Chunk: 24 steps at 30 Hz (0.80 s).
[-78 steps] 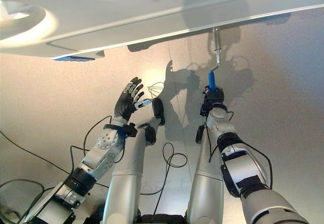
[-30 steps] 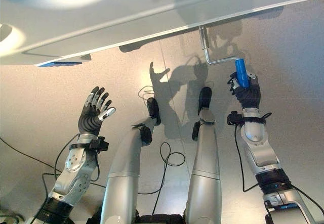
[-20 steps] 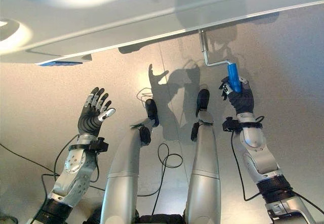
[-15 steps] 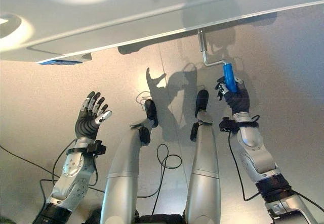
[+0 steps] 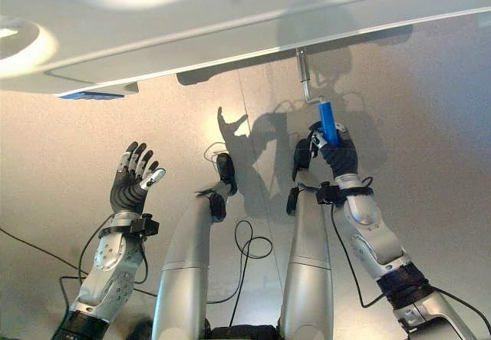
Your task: Raise the hospital bed
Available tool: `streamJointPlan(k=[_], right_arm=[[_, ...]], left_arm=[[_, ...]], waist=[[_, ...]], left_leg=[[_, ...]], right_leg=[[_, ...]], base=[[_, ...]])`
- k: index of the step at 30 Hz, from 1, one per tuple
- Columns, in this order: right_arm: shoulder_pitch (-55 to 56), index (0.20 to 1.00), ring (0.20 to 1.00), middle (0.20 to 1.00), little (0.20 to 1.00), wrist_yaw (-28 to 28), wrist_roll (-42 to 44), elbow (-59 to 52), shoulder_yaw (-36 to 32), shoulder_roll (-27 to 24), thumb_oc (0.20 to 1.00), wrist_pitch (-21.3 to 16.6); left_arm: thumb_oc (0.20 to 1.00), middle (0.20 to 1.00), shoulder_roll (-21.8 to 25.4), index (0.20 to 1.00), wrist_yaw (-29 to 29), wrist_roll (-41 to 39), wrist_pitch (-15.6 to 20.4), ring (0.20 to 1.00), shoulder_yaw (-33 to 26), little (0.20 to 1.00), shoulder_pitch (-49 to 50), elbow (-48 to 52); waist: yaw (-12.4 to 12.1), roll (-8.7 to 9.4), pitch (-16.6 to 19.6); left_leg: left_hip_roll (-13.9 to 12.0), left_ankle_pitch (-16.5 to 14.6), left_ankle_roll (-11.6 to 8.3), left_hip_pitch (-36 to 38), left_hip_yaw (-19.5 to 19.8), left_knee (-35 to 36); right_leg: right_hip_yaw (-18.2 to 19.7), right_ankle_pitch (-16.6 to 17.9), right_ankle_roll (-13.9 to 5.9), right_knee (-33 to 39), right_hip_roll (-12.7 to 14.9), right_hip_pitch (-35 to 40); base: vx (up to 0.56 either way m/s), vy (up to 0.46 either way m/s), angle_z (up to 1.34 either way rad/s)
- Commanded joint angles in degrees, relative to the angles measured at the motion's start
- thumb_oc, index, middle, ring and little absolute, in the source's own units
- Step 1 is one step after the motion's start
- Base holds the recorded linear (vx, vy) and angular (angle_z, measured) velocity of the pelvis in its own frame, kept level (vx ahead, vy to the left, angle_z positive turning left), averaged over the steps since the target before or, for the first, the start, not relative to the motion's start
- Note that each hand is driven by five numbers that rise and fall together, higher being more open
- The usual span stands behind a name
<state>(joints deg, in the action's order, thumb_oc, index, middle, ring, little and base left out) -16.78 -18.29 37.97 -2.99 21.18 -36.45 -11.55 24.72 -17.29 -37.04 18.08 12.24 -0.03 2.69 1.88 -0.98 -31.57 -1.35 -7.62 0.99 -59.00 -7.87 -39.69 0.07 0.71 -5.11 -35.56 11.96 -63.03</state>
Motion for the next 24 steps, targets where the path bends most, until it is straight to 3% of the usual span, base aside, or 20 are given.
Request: streamJointPlan(k=[1,10,24], right_arm=[[-11.8,0.200,0.200,0.200,0.200,5.5,-4.8,-14.3,2.9,-0.6,0.200,-6.8],[-15.6,0.200,0.200,0.200,0.200,2.7,-13.2,-2.5,5.8,3.0,0.200,-2.6],[-20.6,0.200,0.200,0.200,0.200,3.1,-15.1,11.1,9.4,9.4,0.200,-0.3]], left_arm=[[1.000,1.000,0.7,1.000,-0.2,0.7,0.8,1.000,-0.7,1.000,1.2,0.8],[1.000,1.000,-0.4,1.000,1.0,-1.2,0.9,1.000,1.7,1.000,-1.2,-0.1],[1.000,1.000,-0.7,1.000,4.4,-4.6,-0.1,1.000,9.3,1.000,-5.3,2.7]], waist=[[-2.6,-0.07,1.8],[-2.8,-1.03,1.8],[-2.7,-2.00,1.8]], left_leg=[[-0.8,12.1,-5.88,-0.6,4.8,12.8],[-0.6,11.8,-5.58,-1.1,4.1,12.0],[-0.7,11.5,-5.47,-2.6,3.4,10.3]], right_leg=[[-3.0,1.6,-1.03,-1.1,-1.3,0.7],[-2.2,1.8,-1.04,-1.4,-1.1,0.1],[-1.1,2.3,-1.12,-2.8,-1.1,-2.0]], base=[[0.00,0.049,-0.01],[0.00,0.036,-0.03],[0.00,0.000,0.00]])
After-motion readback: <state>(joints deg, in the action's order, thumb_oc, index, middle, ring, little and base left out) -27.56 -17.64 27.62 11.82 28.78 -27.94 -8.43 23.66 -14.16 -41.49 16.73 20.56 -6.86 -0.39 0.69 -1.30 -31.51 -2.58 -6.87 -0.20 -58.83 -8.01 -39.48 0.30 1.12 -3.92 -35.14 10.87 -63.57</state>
